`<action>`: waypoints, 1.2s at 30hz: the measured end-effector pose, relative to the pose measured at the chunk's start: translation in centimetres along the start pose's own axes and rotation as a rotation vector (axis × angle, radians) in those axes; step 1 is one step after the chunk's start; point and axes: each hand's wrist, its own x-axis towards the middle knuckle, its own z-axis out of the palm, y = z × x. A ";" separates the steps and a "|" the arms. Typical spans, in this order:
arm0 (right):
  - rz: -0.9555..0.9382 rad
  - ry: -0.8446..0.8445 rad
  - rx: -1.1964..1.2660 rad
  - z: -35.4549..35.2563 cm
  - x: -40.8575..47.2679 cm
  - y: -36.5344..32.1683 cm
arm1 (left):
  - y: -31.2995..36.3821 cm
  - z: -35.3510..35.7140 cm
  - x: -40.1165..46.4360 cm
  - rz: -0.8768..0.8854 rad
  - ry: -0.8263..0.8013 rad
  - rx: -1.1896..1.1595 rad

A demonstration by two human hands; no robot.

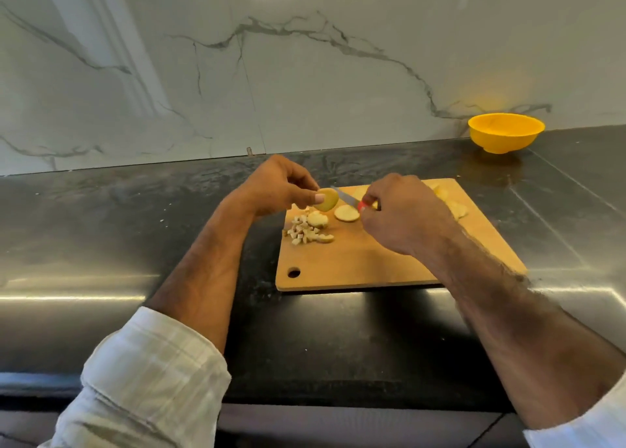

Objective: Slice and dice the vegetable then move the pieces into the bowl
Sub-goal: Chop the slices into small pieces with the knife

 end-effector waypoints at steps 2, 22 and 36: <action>0.008 -0.078 -0.061 0.3 -0.3 -0.5 | -0.1 -0.5 -0.2 -0.020 0.008 -0.071; 0.170 -0.256 -0.129 -1.3 -0.5 -1.0 | 1.2 4.8 1.1 0.044 0.074 0.213; 0.151 -0.334 -0.069 -2.9 -1.1 -0.7 | 0.6 4.6 1.9 0.036 -0.020 0.478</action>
